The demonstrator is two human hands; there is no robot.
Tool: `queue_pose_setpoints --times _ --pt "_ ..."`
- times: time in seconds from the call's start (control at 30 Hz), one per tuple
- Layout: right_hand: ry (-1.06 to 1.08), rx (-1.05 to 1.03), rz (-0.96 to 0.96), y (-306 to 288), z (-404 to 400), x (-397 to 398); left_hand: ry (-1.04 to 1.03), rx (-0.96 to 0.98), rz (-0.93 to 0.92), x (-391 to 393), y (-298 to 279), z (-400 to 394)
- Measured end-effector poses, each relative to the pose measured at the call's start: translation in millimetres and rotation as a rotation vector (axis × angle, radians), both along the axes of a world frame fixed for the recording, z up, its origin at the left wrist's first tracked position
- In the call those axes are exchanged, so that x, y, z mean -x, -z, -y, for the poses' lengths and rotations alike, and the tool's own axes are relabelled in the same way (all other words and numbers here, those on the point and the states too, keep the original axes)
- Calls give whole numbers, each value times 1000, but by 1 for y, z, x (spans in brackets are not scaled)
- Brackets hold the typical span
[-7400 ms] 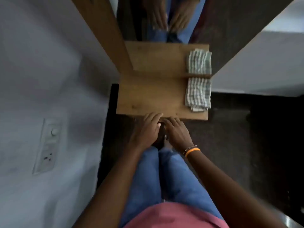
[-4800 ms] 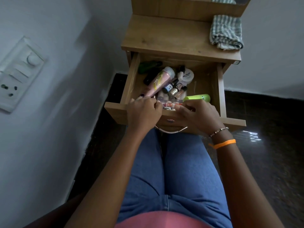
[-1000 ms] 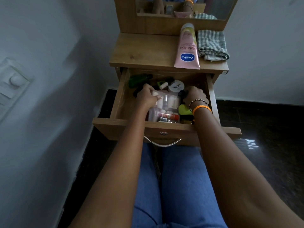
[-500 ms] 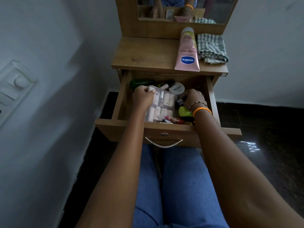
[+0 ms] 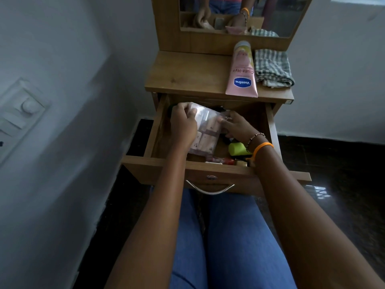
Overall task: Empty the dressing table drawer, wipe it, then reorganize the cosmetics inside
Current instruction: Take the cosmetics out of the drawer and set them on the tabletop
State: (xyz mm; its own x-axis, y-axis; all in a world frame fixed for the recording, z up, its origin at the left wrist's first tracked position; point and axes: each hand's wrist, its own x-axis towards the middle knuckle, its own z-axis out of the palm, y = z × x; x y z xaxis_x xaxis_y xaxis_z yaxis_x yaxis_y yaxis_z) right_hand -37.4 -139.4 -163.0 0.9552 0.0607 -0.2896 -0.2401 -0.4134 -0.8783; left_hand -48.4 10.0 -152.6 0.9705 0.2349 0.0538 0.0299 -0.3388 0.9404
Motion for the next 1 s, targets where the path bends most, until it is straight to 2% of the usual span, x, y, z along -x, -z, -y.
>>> queue_pose_setpoints --times 0.2,0.3,0.37,0.5,0.6,0.73,0.83,1.0 --pt "-76 -189 -129 1 3 0 15 6 178 1 -4 2" --pt "-129 -302 -170 0 1 2 -47 100 207 0 -7 2" --pt "-152 -335 -122 -5 -1 5 -99 209 201 -2 -6 -1" --pt "-146 -418 91 -23 -2 13 -178 401 191 -6 -5 -7" --pt "-38 -558 183 -36 -6 21 -153 456 167 -6 -5 -5" --pt "219 -531 299 -68 -19 4 -124 349 125 -5 -4 -2" --pt "377 -433 247 -85 -31 -31 -48 217 142 -4 -2 -3" --pt "468 -420 154 -76 -39 -73 -7 91 103 4 -4 1"
